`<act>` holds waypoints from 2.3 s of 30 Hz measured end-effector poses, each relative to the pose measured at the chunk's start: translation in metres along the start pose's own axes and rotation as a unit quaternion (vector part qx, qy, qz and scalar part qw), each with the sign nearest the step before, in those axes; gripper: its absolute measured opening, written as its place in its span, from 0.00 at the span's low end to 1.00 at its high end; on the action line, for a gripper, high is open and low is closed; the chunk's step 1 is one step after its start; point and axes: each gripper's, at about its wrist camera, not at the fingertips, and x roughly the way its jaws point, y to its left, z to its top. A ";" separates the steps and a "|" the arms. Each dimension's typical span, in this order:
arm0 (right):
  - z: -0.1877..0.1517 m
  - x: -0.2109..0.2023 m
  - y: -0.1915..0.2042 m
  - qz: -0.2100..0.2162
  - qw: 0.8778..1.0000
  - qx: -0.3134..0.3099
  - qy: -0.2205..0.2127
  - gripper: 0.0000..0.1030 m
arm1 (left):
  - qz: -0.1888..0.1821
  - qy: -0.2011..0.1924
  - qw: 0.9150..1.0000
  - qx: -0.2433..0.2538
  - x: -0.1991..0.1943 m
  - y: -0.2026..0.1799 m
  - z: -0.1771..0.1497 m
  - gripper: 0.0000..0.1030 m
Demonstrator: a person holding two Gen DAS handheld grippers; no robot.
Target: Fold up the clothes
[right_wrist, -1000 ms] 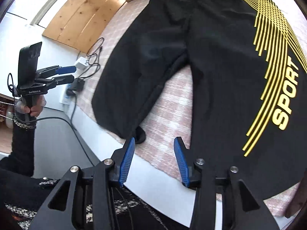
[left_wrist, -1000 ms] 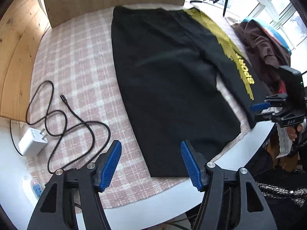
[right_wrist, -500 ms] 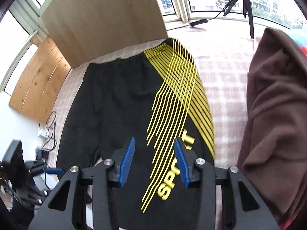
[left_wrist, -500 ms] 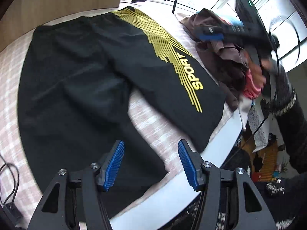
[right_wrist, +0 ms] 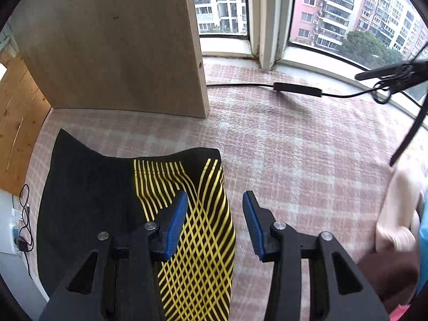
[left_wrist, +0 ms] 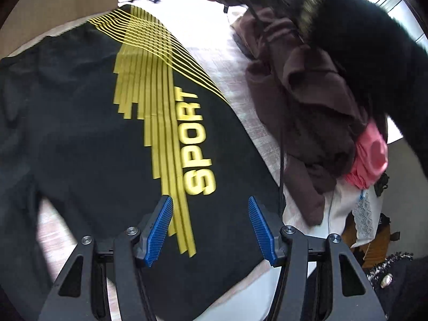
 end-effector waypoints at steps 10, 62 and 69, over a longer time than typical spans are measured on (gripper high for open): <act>0.008 0.036 0.006 0.020 0.997 -0.071 0.010 0.13 | 0.012 -0.027 0.999 -0.030 0.018 -0.011 0.013 0.01; -0.346 -0.051 0.290 0.163 0.978 -0.125 0.037 0.37 | 0.052 0.019 0.997 0.058 -0.168 0.282 -0.186 0.42; -0.329 -0.069 0.234 0.334 0.939 0.056 0.052 0.06 | -0.018 0.009 0.998 0.066 -0.206 0.267 -0.178 0.08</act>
